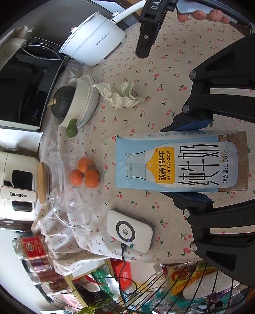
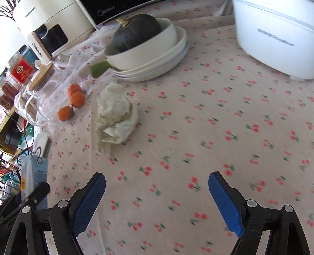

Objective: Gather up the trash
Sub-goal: 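Grasp the crumpled white tissue with the right tool, then carry the milk carton and tissue over the brown bin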

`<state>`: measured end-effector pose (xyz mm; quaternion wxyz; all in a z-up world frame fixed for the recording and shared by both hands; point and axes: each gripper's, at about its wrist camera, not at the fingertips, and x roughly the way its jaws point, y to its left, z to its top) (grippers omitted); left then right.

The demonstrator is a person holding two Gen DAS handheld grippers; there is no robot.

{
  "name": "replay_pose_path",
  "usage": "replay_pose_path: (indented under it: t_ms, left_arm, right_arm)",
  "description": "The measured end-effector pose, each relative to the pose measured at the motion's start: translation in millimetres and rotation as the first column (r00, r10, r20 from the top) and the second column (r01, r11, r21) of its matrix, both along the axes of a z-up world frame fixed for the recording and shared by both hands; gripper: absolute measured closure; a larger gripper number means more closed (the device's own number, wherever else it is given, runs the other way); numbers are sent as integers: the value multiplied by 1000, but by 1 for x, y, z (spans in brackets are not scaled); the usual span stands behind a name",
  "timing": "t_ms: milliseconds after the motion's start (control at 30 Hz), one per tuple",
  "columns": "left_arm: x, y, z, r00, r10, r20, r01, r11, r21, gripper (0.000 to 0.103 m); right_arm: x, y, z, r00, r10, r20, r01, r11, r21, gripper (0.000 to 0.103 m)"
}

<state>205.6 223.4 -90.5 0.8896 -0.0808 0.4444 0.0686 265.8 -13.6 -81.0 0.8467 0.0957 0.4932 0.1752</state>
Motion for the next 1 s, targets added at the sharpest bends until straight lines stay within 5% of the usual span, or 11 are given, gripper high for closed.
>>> replay_pose_path:
  t_ms: [400,633,833,1000]
  left_arm:
    - [4,10,-9,1000,6,-8,-6,1000,-20,49]
    - [2,4,-3,1000,-2,-4,1,1000,-12,49]
    - [-5,-13,13,1000,-15,11,15,1000,-2,49]
    - [-18,-45,30,998,-64,11,63,995,77,49]
  right_arm:
    - [55,69,-17,999,-34,-12,35,999,18,27]
    - [60,58,-29,995,-62,-80,66,997,43,73]
    - [29,36,-8,1000,-4,-27,2,999,-46,77]
    - [-9,4,16,999,38,18,-35,990,-140,77]
